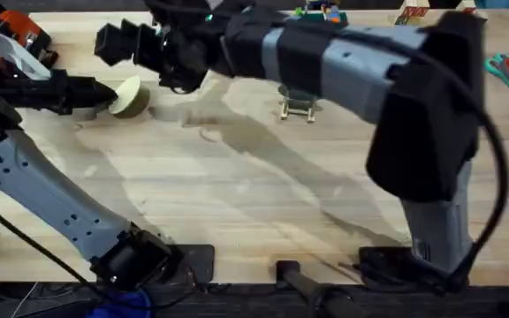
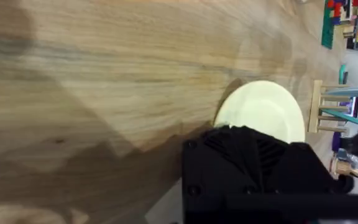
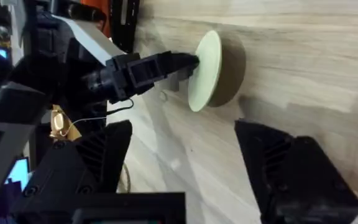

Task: Pick up the plates from the table one by one and place each into a slot on the dish rack.

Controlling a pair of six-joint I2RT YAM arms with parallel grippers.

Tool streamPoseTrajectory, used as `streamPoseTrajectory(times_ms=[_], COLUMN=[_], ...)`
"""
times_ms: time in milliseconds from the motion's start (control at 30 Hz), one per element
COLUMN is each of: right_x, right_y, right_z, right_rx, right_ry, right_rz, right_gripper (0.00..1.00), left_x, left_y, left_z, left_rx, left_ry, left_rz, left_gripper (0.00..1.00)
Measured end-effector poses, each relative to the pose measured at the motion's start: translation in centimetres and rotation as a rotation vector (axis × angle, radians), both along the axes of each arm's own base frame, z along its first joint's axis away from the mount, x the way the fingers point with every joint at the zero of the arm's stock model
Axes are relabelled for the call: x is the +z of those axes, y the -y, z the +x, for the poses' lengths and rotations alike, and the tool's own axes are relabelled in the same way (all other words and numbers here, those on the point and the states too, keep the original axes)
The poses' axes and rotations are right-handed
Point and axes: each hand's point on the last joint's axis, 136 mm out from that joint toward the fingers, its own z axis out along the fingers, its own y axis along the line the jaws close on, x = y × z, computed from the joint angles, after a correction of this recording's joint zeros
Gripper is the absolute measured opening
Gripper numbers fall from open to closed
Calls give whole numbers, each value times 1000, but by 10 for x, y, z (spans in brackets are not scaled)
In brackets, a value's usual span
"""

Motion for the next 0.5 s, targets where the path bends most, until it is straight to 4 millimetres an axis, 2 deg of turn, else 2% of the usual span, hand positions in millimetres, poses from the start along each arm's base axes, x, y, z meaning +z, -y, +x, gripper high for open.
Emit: streamPoseTrajectory(times_ms=[267,500], right_x=[-28,-55], right_y=[-26,-37], right_z=[0,6], right_rx=[25,16], right_ry=[30,25], right_rz=[39,60], right_gripper=[994,992], left_x=[0,0], left_y=[0,0], left_z=[0,0], left_rx=[0,0], left_ry=[0,2], left_rz=[0,1], left_gripper=[41,41])
